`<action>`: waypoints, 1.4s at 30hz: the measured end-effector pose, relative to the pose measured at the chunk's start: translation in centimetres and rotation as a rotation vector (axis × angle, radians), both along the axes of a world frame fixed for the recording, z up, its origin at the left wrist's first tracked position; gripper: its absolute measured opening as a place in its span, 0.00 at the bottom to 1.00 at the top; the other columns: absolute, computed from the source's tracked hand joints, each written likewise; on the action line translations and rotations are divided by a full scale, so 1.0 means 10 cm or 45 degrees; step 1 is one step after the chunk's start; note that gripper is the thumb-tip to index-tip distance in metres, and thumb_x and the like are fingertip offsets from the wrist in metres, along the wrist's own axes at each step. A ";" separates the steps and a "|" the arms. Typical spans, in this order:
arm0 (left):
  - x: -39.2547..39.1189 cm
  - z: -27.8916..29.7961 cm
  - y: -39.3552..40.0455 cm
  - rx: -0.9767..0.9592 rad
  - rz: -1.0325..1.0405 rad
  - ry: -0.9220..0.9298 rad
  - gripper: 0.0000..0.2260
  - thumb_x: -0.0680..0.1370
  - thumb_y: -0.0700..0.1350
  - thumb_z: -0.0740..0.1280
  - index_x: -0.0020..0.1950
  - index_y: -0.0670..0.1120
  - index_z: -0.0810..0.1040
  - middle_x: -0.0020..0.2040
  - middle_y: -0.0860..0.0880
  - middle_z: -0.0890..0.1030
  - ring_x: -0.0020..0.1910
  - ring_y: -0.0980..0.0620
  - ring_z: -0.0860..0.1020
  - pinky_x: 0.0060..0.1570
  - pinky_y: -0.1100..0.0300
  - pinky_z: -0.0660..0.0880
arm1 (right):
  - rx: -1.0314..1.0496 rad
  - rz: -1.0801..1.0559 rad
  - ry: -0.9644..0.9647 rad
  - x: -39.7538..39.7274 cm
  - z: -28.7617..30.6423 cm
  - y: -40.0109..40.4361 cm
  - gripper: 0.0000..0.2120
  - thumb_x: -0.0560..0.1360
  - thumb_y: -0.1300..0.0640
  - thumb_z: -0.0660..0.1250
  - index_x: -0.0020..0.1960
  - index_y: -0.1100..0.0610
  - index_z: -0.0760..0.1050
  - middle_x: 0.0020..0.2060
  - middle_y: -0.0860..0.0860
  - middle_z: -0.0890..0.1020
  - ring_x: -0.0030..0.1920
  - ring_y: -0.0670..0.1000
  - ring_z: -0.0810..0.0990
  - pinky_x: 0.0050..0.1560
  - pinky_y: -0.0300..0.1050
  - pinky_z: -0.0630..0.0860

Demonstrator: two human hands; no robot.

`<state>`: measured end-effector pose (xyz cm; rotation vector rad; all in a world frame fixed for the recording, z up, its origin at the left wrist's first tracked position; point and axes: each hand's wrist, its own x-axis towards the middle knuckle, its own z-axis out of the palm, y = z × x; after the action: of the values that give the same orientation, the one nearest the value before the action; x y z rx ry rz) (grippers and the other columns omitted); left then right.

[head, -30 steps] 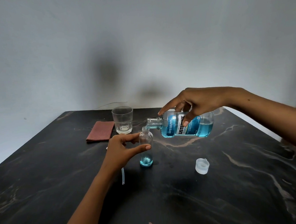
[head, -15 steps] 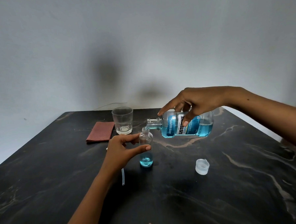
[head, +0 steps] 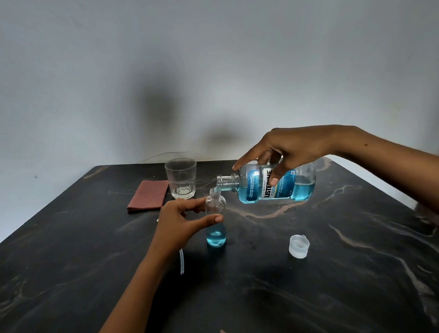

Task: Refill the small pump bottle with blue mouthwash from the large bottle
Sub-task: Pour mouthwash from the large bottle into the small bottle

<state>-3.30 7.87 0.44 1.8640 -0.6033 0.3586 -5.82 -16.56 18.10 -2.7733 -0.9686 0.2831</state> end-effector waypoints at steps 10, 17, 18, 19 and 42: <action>0.01 -0.01 0.00 0.010 -0.002 -0.003 0.25 0.60 0.60 0.74 0.54 0.54 0.81 0.44 0.59 0.83 0.43 0.62 0.79 0.40 0.74 0.72 | 0.000 -0.013 0.006 0.02 0.01 0.00 0.31 0.70 0.66 0.73 0.70 0.53 0.69 0.54 0.52 0.84 0.47 0.36 0.82 0.49 0.29 0.76; 0.00 -0.01 -0.01 -0.015 -0.008 0.001 0.23 0.60 0.59 0.75 0.53 0.56 0.81 0.43 0.61 0.83 0.42 0.64 0.79 0.39 0.75 0.72 | 0.009 -0.008 0.013 0.01 0.02 0.01 0.30 0.70 0.67 0.73 0.70 0.55 0.70 0.56 0.50 0.83 0.49 0.39 0.83 0.49 0.32 0.78; 0.00 -0.01 -0.01 -0.018 -0.006 0.000 0.23 0.60 0.58 0.75 0.54 0.55 0.81 0.43 0.61 0.83 0.42 0.63 0.79 0.39 0.74 0.72 | 0.005 -0.005 0.010 0.01 0.02 0.01 0.30 0.70 0.67 0.73 0.70 0.55 0.70 0.56 0.50 0.83 0.50 0.41 0.83 0.49 0.31 0.78; 0.00 -0.01 -0.01 -0.021 -0.004 0.001 0.24 0.60 0.58 0.76 0.54 0.54 0.82 0.44 0.60 0.83 0.43 0.63 0.79 0.39 0.74 0.72 | 0.002 -0.003 0.008 0.01 0.02 0.01 0.30 0.70 0.67 0.73 0.70 0.55 0.69 0.56 0.51 0.83 0.51 0.41 0.83 0.49 0.31 0.78; 0.01 -0.02 0.01 -0.012 0.011 0.067 0.24 0.59 0.57 0.77 0.53 0.52 0.83 0.44 0.58 0.84 0.43 0.62 0.79 0.39 0.69 0.72 | -0.031 -0.029 0.022 -0.01 0.05 0.04 0.30 0.70 0.67 0.73 0.70 0.54 0.70 0.54 0.50 0.84 0.47 0.37 0.83 0.50 0.31 0.78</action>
<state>-3.23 7.93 0.25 1.8618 -0.5570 0.3162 -5.90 -16.16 18.62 -2.7973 -0.9348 0.3173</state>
